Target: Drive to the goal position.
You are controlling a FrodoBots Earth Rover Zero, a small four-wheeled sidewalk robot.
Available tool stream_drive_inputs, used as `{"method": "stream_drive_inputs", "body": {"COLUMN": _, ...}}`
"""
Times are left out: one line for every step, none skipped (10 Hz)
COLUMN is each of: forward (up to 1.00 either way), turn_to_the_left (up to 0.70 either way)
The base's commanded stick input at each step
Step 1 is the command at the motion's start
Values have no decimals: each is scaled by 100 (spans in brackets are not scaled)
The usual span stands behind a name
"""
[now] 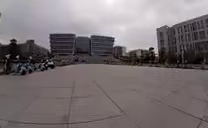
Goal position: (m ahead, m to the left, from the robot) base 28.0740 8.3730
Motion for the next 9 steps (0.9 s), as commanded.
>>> {"method": "stream_drive_inputs", "body": {"forward": 70, "turn_to_the_left": 0}}
{"method": "stream_drive_inputs", "body": {"forward": 70, "turn_to_the_left": 0}}
{"method": "stream_drive_inputs", "body": {"forward": 70, "turn_to_the_left": 0}}
{"method": "stream_drive_inputs", "body": {"forward": 70, "turn_to_the_left": 0}}
{"method": "stream_drive_inputs", "body": {"forward": 70, "turn_to_the_left": 0}}
{"method": "stream_drive_inputs", "body": {"forward": 70, "turn_to_the_left": 0}}
{"method": "stream_drive_inputs", "body": {"forward": 70, "turn_to_the_left": 0}}
{"method": "stream_drive_inputs", "body": {"forward": 70, "turn_to_the_left": 0}}
{"method": "stream_drive_inputs", "body": {"forward": 70, "turn_to_the_left": 0}}
